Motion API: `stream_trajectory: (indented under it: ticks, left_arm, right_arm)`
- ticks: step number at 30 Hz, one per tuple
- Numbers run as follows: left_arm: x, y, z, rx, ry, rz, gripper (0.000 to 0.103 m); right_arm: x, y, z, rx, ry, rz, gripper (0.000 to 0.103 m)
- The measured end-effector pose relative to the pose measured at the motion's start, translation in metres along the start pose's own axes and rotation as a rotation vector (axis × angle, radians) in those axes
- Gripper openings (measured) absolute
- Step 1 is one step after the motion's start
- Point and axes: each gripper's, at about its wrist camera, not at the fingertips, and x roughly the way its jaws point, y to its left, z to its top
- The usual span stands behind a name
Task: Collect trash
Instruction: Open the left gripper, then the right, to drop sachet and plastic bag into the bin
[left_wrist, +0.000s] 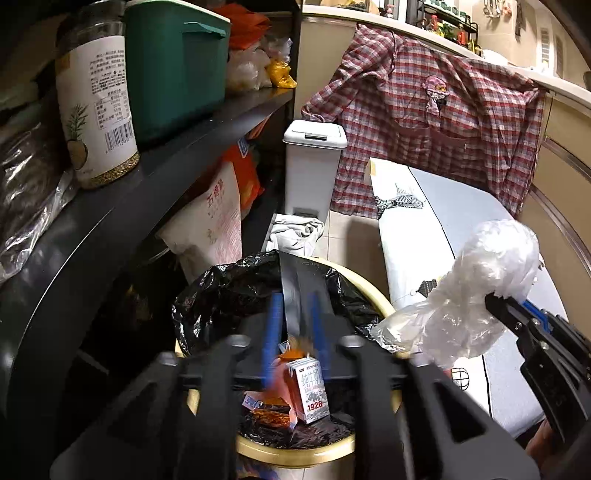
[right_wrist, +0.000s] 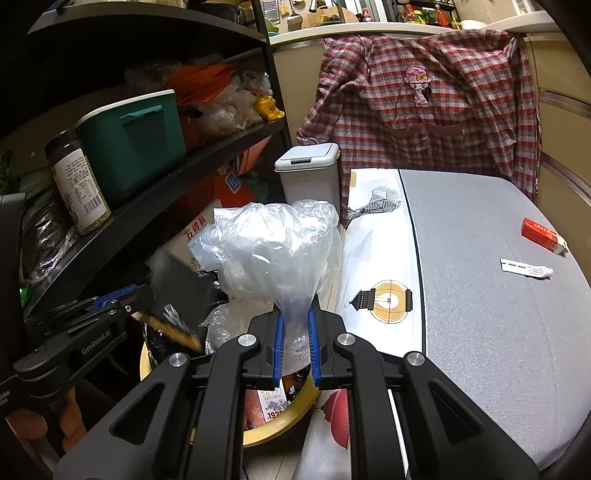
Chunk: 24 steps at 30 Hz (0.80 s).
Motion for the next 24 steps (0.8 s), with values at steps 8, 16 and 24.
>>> stream_trajectory:
  ticks: [8,16,24]
  left_arm:
    - [-0.008,0.004,0.004,-0.002,-0.048,0.052,0.08]
    - [-0.016,0.006,0.01,0.008,-0.107,0.095,0.083]
    - [-0.023,0.009,0.015,0.006,-0.165,0.128,0.083]
  right_arm:
    - [0.013,0.001,-0.003,0.007,0.01,0.0,0.012]
    - [0.033,0.011,-0.012,-0.019,0.012,0.033,0.012]
    - [0.047,0.029,-0.023,-0.071,-0.013,0.058,0.013]
